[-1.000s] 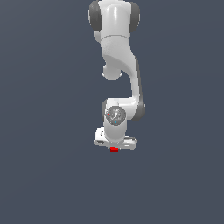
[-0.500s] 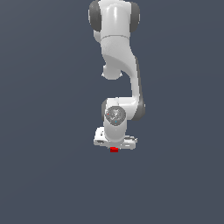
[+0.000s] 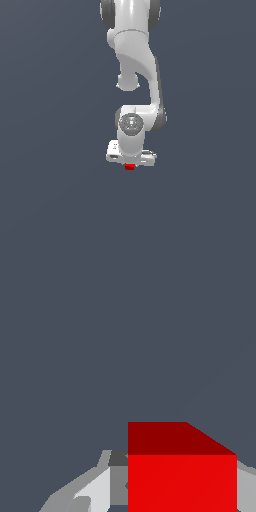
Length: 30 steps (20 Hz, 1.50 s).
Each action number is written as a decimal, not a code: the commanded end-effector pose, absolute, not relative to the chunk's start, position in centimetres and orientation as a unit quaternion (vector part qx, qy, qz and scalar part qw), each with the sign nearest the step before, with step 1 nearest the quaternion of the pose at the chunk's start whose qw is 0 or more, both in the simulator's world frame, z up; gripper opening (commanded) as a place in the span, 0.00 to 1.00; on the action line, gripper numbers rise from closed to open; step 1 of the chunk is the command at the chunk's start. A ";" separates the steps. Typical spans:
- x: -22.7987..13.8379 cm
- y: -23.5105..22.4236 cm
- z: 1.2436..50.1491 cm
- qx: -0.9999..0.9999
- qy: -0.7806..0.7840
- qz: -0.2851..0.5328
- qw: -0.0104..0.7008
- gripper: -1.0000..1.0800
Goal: Pick up the red cube and move it to a goal position.
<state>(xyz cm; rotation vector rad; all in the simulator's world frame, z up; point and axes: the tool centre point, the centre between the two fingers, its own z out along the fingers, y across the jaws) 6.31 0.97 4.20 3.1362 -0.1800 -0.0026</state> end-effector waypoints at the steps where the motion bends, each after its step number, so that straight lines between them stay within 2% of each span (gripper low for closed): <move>1: 5.8 0.8 5.5 0.998 -0.057 0.000 0.000 0.00; 20: -1.0 -1.0 20.8 0.998 -0.057 0.000 0.000 0.00; 30: -2.9 -1.6 25.7 0.998 -0.057 0.000 0.000 0.00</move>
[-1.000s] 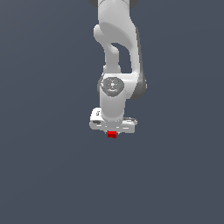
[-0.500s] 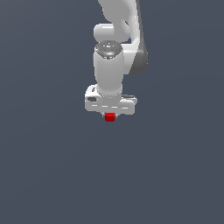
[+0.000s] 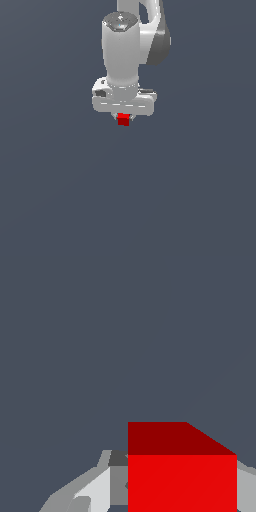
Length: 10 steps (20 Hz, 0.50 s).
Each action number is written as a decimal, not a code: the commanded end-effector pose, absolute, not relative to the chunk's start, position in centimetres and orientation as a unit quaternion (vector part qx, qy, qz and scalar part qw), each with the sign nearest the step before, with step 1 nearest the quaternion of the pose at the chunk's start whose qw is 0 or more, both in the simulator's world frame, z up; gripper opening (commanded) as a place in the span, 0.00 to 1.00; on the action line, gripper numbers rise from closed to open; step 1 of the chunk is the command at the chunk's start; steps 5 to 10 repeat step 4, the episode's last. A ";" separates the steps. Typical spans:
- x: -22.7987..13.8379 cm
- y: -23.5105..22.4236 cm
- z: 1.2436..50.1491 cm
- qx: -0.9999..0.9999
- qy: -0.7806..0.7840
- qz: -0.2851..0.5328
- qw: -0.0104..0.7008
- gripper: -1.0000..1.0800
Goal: Pick up the red cube and move it to a goal position.
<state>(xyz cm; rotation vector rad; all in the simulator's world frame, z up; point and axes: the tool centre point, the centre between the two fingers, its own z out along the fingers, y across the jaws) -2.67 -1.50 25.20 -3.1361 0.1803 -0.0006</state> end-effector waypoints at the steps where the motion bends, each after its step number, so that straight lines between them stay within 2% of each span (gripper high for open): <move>1: -2.9 -1.6 25.9 -0.998 0.057 0.000 0.000 0.00; 10: -3.0 -1.6 26.2 -0.998 0.057 0.000 0.000 0.00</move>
